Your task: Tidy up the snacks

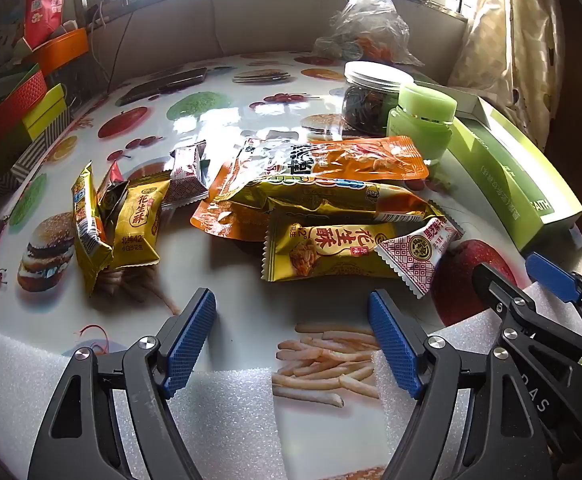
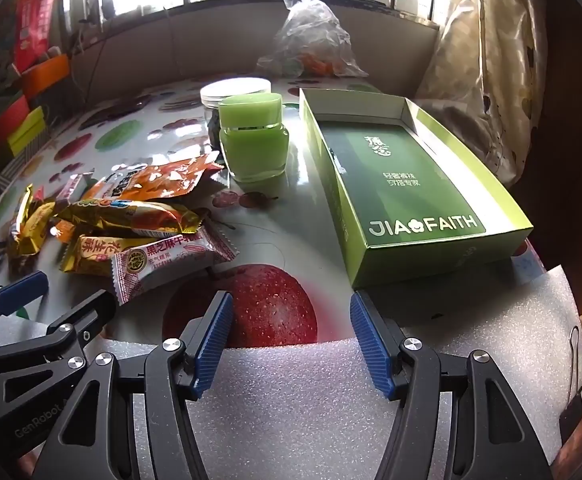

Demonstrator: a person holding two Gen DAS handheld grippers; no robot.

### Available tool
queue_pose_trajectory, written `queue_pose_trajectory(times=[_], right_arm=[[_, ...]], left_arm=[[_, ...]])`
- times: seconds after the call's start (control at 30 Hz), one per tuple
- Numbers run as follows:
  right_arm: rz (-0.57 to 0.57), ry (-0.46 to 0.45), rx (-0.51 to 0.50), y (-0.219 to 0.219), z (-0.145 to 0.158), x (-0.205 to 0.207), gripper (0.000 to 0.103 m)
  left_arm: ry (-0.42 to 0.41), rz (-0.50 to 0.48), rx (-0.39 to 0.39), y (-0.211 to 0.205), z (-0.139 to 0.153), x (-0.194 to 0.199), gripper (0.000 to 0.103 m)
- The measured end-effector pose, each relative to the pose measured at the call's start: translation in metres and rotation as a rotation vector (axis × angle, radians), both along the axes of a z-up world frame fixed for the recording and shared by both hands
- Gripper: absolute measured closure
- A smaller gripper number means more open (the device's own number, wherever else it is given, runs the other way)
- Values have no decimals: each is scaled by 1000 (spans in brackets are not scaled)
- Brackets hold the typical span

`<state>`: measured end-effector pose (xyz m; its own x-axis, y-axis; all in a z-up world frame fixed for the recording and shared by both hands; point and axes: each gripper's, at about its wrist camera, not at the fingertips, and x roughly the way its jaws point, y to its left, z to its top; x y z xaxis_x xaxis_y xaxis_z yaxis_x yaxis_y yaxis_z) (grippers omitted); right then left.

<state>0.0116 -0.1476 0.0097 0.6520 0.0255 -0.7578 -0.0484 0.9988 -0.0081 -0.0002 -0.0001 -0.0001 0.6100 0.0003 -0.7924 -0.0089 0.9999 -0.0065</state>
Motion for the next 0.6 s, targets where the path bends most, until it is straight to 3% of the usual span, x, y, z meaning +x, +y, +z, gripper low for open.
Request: queue_pose_trajectory(times=[0.2,0.6], right_arm=[[-77,-18,-2,-10,3,-6,42],[-105,-9,-20,-9,2,-7,43]], left_arm=[[19,-29,-4,-3,1,-1,24],[13,-77,-2,-13,1,-2,24]])
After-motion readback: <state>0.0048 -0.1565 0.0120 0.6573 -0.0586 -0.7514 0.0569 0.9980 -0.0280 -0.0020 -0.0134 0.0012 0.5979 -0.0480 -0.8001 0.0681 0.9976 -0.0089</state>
